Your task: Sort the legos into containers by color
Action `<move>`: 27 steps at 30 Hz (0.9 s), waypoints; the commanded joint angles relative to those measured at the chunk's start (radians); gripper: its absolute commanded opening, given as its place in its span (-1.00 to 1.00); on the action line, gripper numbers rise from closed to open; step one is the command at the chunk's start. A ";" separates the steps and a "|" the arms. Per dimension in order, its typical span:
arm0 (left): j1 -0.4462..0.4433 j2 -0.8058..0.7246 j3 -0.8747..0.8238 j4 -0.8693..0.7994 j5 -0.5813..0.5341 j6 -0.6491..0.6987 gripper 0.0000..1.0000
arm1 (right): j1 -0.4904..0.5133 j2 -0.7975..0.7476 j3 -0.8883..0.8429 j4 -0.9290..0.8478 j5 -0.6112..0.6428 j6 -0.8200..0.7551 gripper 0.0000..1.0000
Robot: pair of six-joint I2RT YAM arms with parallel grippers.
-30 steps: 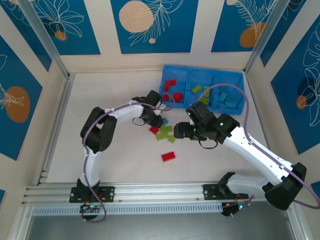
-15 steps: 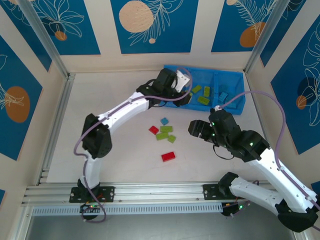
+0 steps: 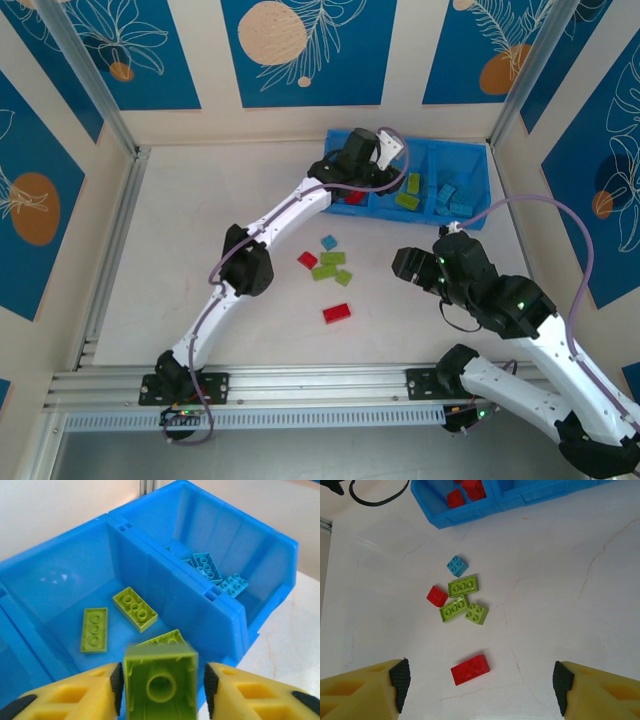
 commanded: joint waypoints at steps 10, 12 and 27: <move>0.003 -0.567 -0.617 0.173 0.045 -0.048 0.23 | -0.012 0.009 -0.029 -0.015 -0.010 0.014 0.56; 0.003 -0.778 -0.871 0.274 0.027 -0.068 0.23 | -0.011 0.060 -0.024 -0.004 -0.056 -0.021 0.56; -0.014 -1.790 -1.475 -0.175 -0.210 0.225 0.49 | 0.088 0.874 0.287 0.211 -0.102 -0.280 0.70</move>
